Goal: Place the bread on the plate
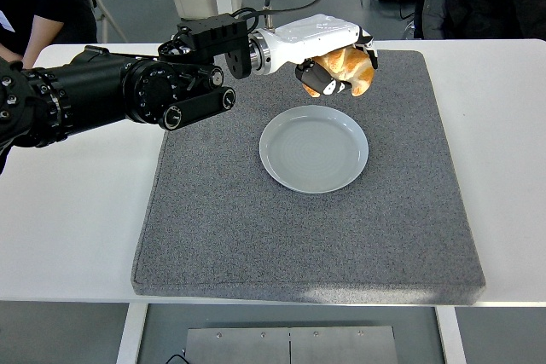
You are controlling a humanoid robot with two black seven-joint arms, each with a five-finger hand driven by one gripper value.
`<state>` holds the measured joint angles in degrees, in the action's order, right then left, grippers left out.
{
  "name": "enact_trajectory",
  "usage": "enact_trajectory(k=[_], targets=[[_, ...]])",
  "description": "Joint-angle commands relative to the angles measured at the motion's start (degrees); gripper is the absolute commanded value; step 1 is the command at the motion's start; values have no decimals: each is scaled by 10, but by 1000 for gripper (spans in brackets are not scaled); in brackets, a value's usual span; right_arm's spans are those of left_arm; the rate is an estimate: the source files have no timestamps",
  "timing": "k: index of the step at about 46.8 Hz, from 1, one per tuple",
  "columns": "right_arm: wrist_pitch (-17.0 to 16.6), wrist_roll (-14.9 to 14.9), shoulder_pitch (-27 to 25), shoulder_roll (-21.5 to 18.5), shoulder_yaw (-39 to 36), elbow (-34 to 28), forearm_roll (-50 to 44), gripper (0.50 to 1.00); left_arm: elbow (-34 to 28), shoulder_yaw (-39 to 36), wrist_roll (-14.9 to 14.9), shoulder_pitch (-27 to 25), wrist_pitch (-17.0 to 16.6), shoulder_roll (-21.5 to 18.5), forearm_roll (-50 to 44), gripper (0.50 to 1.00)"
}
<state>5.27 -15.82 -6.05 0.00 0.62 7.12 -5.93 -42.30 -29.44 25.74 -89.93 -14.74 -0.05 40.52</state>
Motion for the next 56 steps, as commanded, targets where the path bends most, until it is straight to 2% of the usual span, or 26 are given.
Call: enact_trajectory(k=[1,12,29,38,56], targets=[[0,0,0,0,0,0,0,1000,3,2,-1,1,0,0,0,500],[0,0,0,0,0,0,0,1000,3,2,-1,10,0,0,0,500],[0,0,0,0,0,1,0,1000,4,-4,0,80,-5,0,9,500],[0,0,0,0,0,1,0,1000,24,-4,4,116,-6,0,10,500],[0,0,0,0,-1,2,0,1000,46,-4,12,144,-7,0,10,500]])
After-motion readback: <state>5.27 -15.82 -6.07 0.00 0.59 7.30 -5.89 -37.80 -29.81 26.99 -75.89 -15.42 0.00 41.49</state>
